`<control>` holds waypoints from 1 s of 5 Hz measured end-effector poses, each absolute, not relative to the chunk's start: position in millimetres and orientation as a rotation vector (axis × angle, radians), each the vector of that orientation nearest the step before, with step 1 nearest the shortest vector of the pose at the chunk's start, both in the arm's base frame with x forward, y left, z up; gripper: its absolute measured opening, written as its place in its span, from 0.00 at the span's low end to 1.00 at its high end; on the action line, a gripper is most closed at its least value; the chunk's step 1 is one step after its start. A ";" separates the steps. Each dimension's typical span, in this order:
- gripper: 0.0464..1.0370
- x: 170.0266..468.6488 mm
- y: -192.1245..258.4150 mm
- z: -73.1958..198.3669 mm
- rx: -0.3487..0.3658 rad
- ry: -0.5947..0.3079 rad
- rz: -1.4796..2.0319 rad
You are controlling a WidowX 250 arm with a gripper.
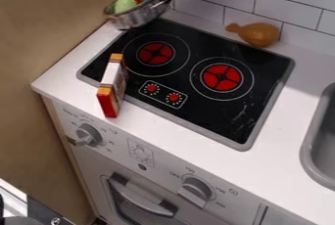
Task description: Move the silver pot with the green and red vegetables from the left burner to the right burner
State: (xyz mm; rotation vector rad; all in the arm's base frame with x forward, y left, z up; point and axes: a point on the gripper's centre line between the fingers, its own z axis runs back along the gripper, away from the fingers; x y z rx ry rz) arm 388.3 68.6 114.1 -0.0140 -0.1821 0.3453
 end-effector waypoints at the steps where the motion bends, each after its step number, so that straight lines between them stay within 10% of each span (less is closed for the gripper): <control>1: 0.01 374.5 52.4 122.6 0.008 -0.152 0.386; 5: 0.01 355.7 -50.5 114.0 -0.063 -0.233 0.543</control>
